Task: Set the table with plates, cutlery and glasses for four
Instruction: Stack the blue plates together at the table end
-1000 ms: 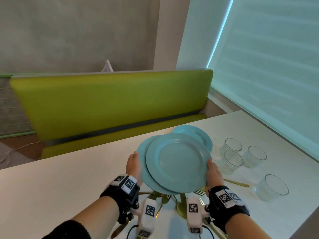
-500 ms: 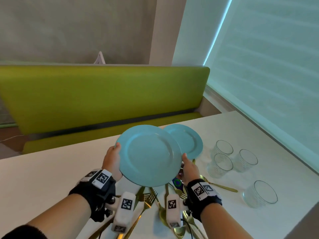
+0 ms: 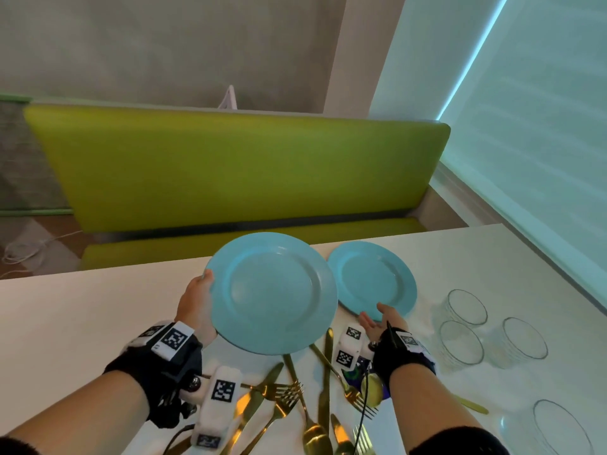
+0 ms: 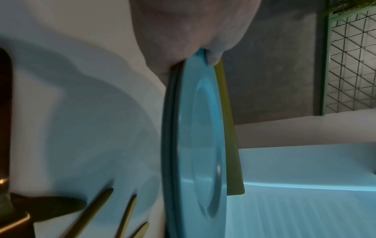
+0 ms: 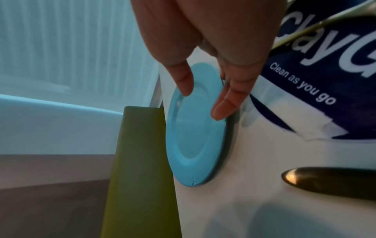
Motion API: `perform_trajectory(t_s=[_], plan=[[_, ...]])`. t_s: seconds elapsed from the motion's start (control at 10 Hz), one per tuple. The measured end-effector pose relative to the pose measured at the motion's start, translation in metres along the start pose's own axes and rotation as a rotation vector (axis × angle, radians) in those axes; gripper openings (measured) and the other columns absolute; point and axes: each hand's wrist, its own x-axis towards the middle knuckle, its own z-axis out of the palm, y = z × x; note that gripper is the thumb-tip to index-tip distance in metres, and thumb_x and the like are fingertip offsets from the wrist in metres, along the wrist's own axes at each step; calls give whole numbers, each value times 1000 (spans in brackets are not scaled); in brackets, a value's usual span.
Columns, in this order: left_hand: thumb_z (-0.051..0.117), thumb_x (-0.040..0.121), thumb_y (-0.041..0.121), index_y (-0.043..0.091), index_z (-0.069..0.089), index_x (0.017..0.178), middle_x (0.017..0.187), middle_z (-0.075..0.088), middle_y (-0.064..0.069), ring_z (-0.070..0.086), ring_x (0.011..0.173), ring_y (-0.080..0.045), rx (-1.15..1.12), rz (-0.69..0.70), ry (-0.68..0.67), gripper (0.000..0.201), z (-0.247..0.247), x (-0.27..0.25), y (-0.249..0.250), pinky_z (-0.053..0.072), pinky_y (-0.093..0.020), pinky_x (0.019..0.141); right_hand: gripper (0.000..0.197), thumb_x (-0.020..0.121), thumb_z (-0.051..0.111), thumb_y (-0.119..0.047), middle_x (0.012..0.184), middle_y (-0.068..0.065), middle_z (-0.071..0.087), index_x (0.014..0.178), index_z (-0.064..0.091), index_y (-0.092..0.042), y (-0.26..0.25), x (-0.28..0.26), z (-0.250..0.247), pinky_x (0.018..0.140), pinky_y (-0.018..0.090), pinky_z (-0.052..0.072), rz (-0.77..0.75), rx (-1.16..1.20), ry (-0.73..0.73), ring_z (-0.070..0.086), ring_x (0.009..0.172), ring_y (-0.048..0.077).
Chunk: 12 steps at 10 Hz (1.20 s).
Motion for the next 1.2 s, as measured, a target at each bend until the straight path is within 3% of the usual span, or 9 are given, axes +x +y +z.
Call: perform_trajectory(t_s=[0.1, 0.2, 0.3, 0.4, 0.6, 0.8, 1.0, 1.1, 1.2], plan=[[39, 98, 40, 12, 50, 125, 116, 59, -16, 58, 97, -32, -35, -30, -16, 40, 4, -2, -2, 47, -32, 67, 50, 99, 40, -8, 147, 18, 33, 147, 25, -7, 0, 11, 1, 51, 24, 55, -19, 10, 25, 59, 107, 29], [41, 96, 42, 15, 50, 128, 121, 60, -16, 60, 103, -34, -78, -25, -17, 43, 8, -1, -4, 51, -40, 77, 37, 100, 42, -16, 105, 17, 52, 136, 39, -9, -2, 15, 3, 31, 16, 44, -26, -12, 32, 45, 61, 16], [42, 95, 45, 16, 53, 124, 122, 61, -18, 61, 108, -37, -86, -24, -26, 42, 12, 0, -8, 48, -55, 93, 12, 101, 40, -13, 68, 6, 36, 96, 48, -5, -6, 14, 5, 43, 23, 41, -25, -1, 9, 32, 53, 13], [40, 96, 43, 15, 54, 119, 119, 62, -19, 61, 108, -39, -74, -32, -50, 39, 19, -7, -9, 46, -56, 96, 30, 98, 36, -1, 64, 7, 34, 69, 41, -7, -13, 8, 0, 49, 24, 38, -69, -97, 8, 33, 53, 14], [41, 94, 46, 19, 59, 95, 114, 65, -21, 63, 103, -40, -51, -48, -84, 32, 31, -24, -6, 45, -61, 95, 17, 95, 44, -4, 68, 11, 45, 79, 49, -2, -12, -23, -18, 55, 32, 41, -161, -279, 13, 42, 57, 19], [43, 90, 49, 15, 58, 116, 112, 66, -18, 64, 102, -38, -36, -28, -116, 45, 32, -33, -9, 46, -62, 93, 51, 89, 59, -19, 123, 17, 56, 131, 39, 2, -5, -58, -19, 97, 34, 43, -284, -416, 115, 54, 112, 32], [41, 80, 55, 20, 61, 86, 107, 68, -18, 65, 98, -38, 76, -5, -100, 41, 17, -37, -17, 48, -59, 93, 44, 94, 50, -12, 133, 24, 49, 134, 41, 5, 22, -93, -24, 97, 39, 44, -327, -331, 94, 51, 118, 31], [39, 90, 49, 19, 57, 78, 106, 67, -19, 64, 99, -38, 124, 33, -106, 37, 2, -59, -13, 48, -57, 94, 41, 101, 38, -17, 136, 25, 47, 134, 42, 6, 47, -118, -29, 66, 29, 44, -334, -356, 17, 48, 98, 20], [37, 97, 38, 15, 58, 94, 106, 64, -14, 62, 95, -32, 171, 82, -122, 32, -19, -73, -7, 51, -41, 87, 28, 102, 31, -16, 134, 23, 49, 106, 57, -6, 68, -143, -28, 61, 26, 40, -299, -329, -16, 49, 84, 21]])
